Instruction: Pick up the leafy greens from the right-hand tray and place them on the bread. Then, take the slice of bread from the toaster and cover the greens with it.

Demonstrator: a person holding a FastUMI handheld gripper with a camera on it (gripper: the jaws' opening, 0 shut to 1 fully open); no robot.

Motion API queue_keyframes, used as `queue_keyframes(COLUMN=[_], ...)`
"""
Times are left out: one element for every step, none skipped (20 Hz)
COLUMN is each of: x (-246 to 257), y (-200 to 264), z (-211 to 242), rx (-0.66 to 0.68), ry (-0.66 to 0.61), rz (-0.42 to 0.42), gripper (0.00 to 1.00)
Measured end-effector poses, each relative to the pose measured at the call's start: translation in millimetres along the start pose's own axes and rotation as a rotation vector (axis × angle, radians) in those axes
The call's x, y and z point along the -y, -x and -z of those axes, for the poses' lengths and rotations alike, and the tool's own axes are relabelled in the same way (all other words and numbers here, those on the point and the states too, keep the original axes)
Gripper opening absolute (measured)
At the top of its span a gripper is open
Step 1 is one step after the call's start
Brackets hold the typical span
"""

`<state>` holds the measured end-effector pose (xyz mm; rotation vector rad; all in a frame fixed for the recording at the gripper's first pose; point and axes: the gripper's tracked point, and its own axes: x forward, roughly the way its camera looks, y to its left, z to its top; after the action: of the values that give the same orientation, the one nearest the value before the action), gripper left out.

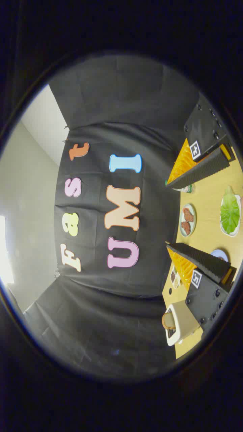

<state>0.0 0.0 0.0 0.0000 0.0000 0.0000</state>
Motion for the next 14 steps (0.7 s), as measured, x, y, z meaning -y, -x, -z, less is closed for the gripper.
queue_keyframes(x=[2.0,3.4,5.5,6.9,7.7,9.0,11.9,15.5,16.2,18.1,21.3,24.5,26.9,29.1], y=[0.5,1.0,1.8,1.2,2.8,3.8,4.3,5.9,6.4,7.7,7.7,7.5,8.0,8.0], z=[-0.8,-2.7,-3.3,-4.0,-2.7,-1.7,0.4,1.3,2.2,3.1,3.8,2.9,3.1,2.4], rx=[0.001,0.004,0.007,0.009,0.009,0.006,0.004,0.002,0.000,-0.002,-0.003,0.000,0.002,0.003], ry=[0.001,0.006,0.012,0.016,0.016,0.015,0.012,0.006,0.002,0.001,0.004,0.009,0.011,0.008], rz=[-0.001,-0.002,0.001,0.001,-0.001,0.000,0.006,0.012,0.013,0.014,0.018,0.023,0.028,0.031], gripper=[1.00,1.00,1.00,1.00,1.00,1.00,1.00,1.00,1.00,1.00,1.00,1.00,1.00,1.00])
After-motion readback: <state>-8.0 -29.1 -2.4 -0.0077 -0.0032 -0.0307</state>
